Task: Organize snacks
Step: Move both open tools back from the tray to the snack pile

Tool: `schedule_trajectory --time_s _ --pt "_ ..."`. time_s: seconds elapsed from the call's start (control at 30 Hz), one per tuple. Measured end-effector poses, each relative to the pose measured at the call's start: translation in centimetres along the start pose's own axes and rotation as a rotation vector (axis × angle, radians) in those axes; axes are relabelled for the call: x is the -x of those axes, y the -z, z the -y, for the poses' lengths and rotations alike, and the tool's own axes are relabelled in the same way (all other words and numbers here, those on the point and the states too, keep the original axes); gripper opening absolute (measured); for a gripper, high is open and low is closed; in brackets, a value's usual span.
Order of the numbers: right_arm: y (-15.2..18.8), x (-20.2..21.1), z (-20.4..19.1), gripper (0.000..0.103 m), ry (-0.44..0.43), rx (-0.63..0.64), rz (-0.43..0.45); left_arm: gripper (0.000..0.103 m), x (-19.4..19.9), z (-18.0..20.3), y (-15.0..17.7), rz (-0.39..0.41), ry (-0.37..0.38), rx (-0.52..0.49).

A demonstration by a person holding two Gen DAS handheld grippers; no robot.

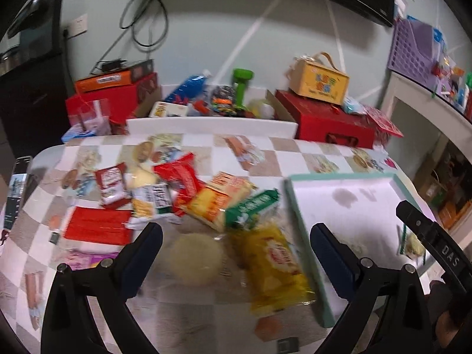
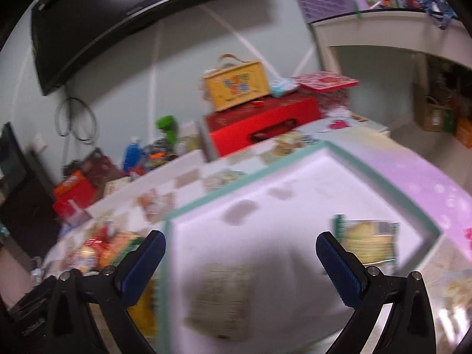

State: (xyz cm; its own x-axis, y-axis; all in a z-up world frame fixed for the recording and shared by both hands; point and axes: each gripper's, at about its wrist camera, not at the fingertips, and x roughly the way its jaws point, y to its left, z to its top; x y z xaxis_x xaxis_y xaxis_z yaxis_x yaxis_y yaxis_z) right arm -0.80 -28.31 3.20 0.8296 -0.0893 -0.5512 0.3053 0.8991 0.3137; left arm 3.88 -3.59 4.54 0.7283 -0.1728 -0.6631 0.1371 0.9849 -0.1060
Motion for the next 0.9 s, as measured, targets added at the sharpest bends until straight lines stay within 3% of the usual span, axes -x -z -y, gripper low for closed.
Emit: schedule_trajectory --time_s 0.2,0.33,0.7,0.9 --pt "0.7 -0.1 -3.9 0.103 -0.083 0.090 0.004 0.100 0.4 -4.0 -0.4 -0.026 -0.047 0.083" --pt "1.5 -0.8 -6.5 0.103 -0.133 0.146 -0.046 0.100 0.8 -6.2 -0.4 -0.032 -0.128 0.114" --pt "4.1 -2.2 -11.7 0.102 -0.199 0.247 -0.135 0.100 -0.1 -14.2 1.8 -0.141 -0.257 0.417" --pt "5.5 -3.7 -12.6 0.081 -0.200 0.286 -0.215 0.100 -1.5 -16.5 4.1 -0.209 -0.278 0.562"
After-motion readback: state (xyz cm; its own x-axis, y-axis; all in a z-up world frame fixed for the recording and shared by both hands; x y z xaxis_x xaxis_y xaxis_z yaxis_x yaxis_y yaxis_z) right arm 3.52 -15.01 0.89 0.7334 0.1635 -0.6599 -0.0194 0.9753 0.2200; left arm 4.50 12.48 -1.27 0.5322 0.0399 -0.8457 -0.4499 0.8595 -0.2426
